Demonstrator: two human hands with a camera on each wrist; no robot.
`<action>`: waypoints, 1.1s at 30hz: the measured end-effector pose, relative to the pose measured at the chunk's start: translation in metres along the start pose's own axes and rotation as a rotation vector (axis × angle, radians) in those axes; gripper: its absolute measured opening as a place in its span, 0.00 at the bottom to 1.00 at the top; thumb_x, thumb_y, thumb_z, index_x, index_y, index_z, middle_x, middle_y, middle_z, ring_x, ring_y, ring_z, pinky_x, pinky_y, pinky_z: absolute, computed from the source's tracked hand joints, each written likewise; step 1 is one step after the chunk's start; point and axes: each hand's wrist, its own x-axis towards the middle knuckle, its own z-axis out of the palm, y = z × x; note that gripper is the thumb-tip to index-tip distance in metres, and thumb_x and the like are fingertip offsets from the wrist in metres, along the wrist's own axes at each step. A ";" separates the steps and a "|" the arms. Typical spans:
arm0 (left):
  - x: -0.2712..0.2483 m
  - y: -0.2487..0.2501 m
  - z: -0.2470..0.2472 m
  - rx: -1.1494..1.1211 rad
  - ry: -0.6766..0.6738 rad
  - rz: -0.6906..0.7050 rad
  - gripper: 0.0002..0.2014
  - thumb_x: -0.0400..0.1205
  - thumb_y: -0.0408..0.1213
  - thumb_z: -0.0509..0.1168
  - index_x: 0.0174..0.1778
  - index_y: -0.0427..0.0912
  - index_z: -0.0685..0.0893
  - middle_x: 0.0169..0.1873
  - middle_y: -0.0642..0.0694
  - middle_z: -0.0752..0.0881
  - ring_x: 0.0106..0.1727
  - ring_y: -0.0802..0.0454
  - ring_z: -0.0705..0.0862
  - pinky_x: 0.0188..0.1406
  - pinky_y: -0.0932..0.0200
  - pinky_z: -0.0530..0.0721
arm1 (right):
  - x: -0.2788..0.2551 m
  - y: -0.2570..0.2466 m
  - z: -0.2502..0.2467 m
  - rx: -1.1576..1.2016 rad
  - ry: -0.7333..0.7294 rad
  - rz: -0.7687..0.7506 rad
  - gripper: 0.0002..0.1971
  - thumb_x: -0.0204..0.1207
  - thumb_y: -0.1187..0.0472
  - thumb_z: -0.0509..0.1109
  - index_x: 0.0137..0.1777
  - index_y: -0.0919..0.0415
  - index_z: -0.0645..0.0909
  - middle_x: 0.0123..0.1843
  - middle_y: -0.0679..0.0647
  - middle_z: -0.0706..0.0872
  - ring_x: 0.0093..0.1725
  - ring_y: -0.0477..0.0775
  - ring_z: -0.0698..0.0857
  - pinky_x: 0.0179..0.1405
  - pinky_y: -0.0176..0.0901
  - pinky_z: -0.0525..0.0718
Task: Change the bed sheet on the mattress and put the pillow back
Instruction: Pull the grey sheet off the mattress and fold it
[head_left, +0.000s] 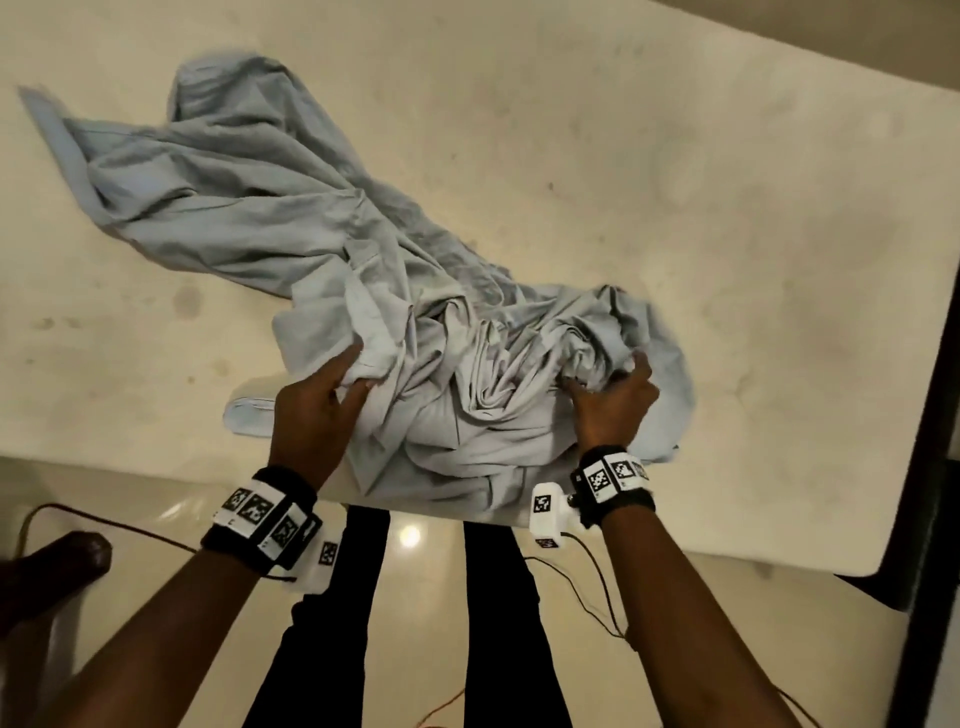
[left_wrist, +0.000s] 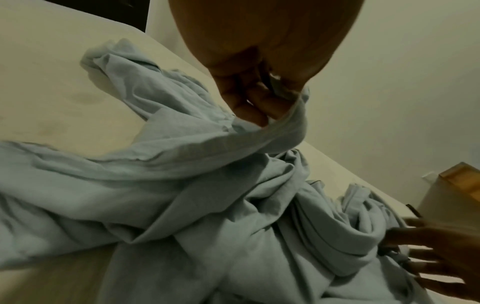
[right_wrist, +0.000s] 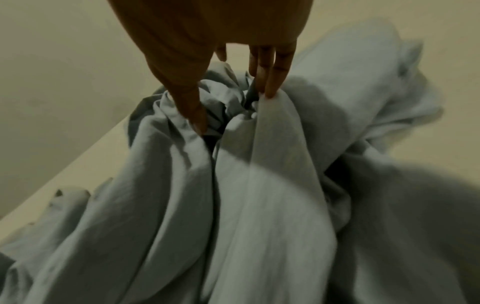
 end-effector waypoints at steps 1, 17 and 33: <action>0.000 0.008 0.005 -0.017 0.001 0.041 0.15 0.86 0.42 0.67 0.67 0.42 0.88 0.45 0.43 0.92 0.44 0.46 0.89 0.44 0.64 0.79 | 0.010 0.000 0.002 -0.068 -0.020 -0.101 0.48 0.61 0.54 0.88 0.81 0.57 0.68 0.74 0.65 0.72 0.70 0.57 0.72 0.65 0.45 0.73; 0.045 0.103 0.028 -0.332 -0.004 -0.065 0.14 0.88 0.49 0.62 0.55 0.43 0.87 0.46 0.46 0.90 0.50 0.48 0.87 0.51 0.56 0.82 | 0.117 -0.129 -0.194 0.780 0.074 0.262 0.22 0.72 0.37 0.65 0.48 0.56 0.86 0.40 0.51 0.91 0.43 0.54 0.90 0.50 0.55 0.89; -0.002 0.069 0.115 0.337 -0.686 0.172 0.58 0.62 0.68 0.79 0.86 0.51 0.64 0.75 0.48 0.78 0.65 0.43 0.85 0.57 0.48 0.86 | 0.051 0.124 -0.047 0.074 -0.256 0.822 0.45 0.61 0.56 0.85 0.76 0.68 0.70 0.74 0.69 0.77 0.68 0.69 0.81 0.66 0.56 0.83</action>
